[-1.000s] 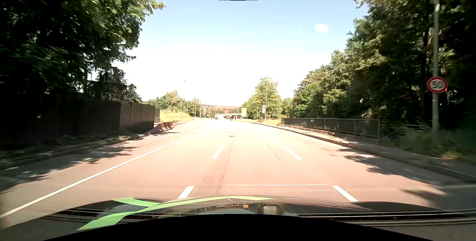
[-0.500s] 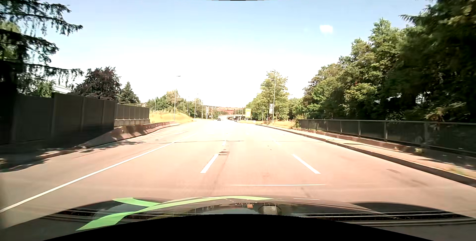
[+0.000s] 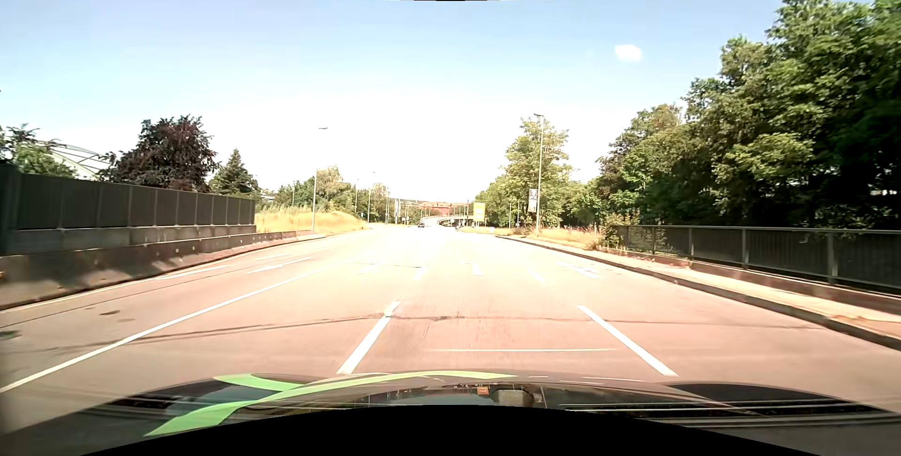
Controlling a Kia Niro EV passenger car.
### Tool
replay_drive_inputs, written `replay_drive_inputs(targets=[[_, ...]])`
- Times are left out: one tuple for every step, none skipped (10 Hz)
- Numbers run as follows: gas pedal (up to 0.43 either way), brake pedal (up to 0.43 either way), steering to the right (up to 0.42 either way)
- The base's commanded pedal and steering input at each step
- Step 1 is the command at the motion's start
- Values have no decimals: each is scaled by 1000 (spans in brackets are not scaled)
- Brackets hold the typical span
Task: Follow the waypoints while adhering to traffic rules and regulations
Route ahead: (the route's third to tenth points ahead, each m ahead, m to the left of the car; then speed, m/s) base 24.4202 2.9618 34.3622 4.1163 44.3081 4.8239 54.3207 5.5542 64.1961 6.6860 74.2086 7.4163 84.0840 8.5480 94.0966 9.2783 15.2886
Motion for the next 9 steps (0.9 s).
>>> replay_drive_inputs(targets=[[110, 0, -12], [67, 0, -12], [0, 0, -12], [0, 0, -12], [0, 0, -12], [0, 0, -10], [0, 0, -9], [0, 0, -7], [0, 0, -4]])
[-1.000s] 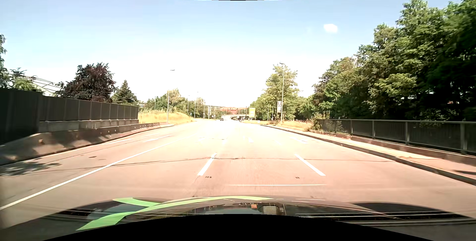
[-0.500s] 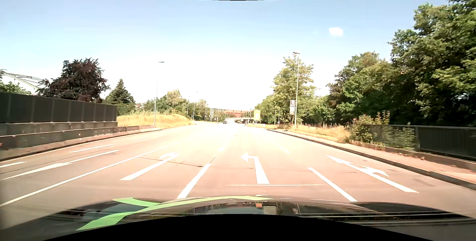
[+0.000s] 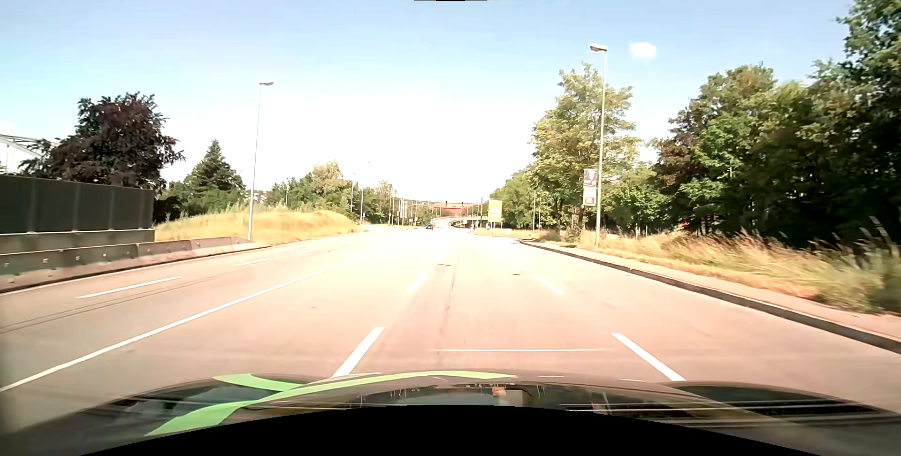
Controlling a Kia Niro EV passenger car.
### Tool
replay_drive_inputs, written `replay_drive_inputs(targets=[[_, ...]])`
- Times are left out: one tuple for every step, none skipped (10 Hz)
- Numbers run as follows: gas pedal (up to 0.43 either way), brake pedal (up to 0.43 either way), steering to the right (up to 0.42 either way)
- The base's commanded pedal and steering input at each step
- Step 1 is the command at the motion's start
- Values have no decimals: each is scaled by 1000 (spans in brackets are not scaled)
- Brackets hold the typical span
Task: Follow the waypoints while adhering to traffic rules and regulations
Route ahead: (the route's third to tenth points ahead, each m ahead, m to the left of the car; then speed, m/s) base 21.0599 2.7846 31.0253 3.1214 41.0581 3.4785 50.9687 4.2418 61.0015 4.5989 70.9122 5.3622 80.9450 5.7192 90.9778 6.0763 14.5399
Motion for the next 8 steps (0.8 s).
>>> replay_drive_inputs(targets=[[0, 0, -4], [0, 0, -5], [0, 0, -6], [0, 0, -7], [0, 0, -7], [0, 0, -7], [0, 0, -8], [0, 0, -8]])
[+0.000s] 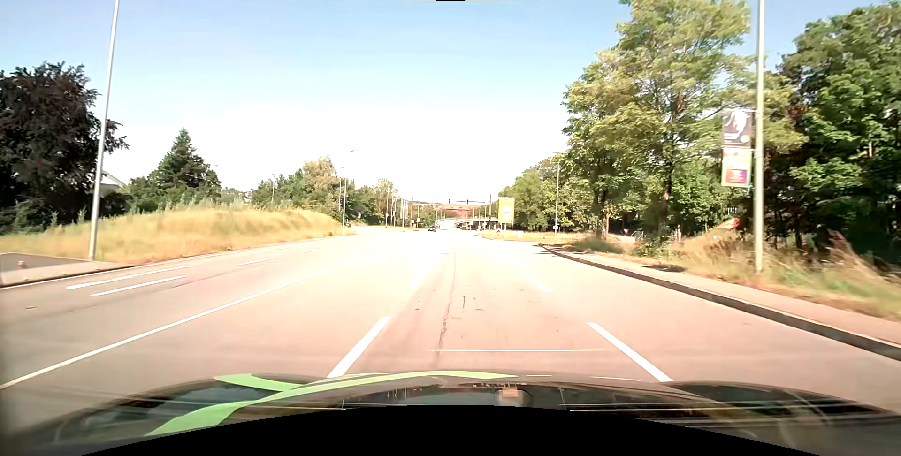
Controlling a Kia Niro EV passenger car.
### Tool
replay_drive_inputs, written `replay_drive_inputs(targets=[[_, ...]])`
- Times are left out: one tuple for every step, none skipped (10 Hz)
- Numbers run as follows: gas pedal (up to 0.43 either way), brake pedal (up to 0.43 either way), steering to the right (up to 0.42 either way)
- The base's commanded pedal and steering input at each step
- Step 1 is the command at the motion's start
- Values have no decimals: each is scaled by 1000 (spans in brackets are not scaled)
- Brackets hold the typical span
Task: Follow the waypoints while adhering to traffic rules and regulations
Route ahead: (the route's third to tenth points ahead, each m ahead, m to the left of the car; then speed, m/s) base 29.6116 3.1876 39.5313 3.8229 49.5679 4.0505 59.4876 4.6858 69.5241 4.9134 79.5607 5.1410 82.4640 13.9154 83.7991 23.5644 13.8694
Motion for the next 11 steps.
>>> replay_drive_inputs(targets=[[0, 0, -8], [0, 0, -8], [0, 0, -7], [0, 0, -6], [0, 0, -6], [0, 0, -6], [0, 0, -7], [0, 0, -7], [0, 0, -8], [0, 0, -7], [0, 0, -7]])
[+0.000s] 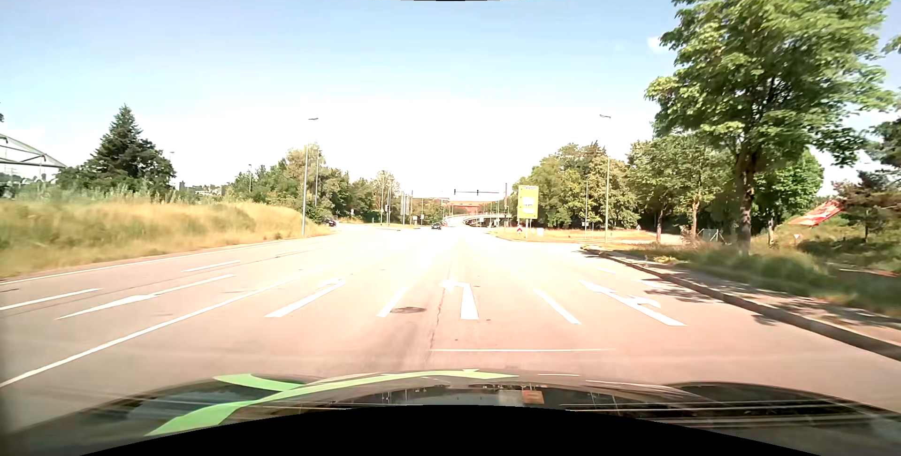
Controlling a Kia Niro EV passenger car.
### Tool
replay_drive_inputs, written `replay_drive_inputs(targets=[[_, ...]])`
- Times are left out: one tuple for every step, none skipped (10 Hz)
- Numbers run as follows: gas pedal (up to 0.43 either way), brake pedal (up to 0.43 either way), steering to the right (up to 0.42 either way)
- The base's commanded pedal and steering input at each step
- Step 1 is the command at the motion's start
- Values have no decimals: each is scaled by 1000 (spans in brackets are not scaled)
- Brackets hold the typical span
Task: Follow the waypoints while adhering to traffic rules and regulations
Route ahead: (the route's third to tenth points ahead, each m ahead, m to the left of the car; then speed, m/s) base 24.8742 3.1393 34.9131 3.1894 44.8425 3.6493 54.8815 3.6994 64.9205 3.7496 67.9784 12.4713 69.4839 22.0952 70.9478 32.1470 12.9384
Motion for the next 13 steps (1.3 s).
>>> replay_drive_inputs(targets=[[0, 0, -8], [0, 0, -8], [0, 0, -8], [0, 0, -8], [0, 0, -8], [0, 0, -8], [0, 0, -8], [0, 0, -8], [0, 0, -8], [0, 0, -8], [0, 0, -7], [0, 0, -7], [0, 0, -7]])
